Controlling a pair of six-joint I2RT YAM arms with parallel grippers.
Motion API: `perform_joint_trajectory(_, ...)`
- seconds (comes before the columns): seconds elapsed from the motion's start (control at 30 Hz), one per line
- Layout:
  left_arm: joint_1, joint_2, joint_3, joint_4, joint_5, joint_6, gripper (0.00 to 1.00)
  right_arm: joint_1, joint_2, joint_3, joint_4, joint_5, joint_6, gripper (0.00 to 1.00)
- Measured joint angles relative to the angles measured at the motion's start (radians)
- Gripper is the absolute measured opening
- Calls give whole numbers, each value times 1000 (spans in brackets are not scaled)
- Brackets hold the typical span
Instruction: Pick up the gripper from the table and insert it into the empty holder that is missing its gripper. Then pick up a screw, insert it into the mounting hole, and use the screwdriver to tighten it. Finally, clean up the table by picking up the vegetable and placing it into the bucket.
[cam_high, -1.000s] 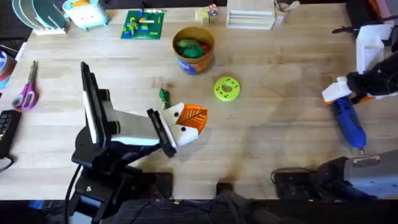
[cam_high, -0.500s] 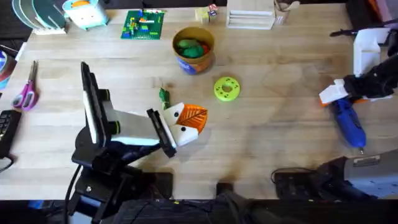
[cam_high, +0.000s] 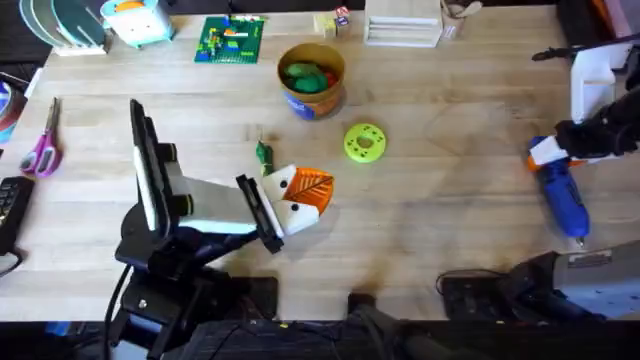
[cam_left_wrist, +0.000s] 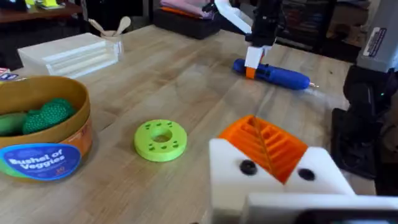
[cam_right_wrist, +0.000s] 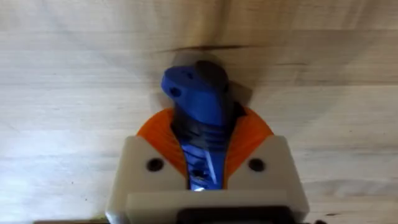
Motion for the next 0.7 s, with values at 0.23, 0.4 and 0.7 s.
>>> perform_joint_trajectory(0.23,0,0,0,0,0,0,8,-3,-1,-6,20,10,-3,23)
perform_joint_trajectory(0.4,0,0,0,0,0,0,8,-2,-21,-22,27,-1,-4,22)
perform_joint_trajectory(0.7,0,0,0,0,0,0,8,-1,-174,-42,72,-32,26,22)
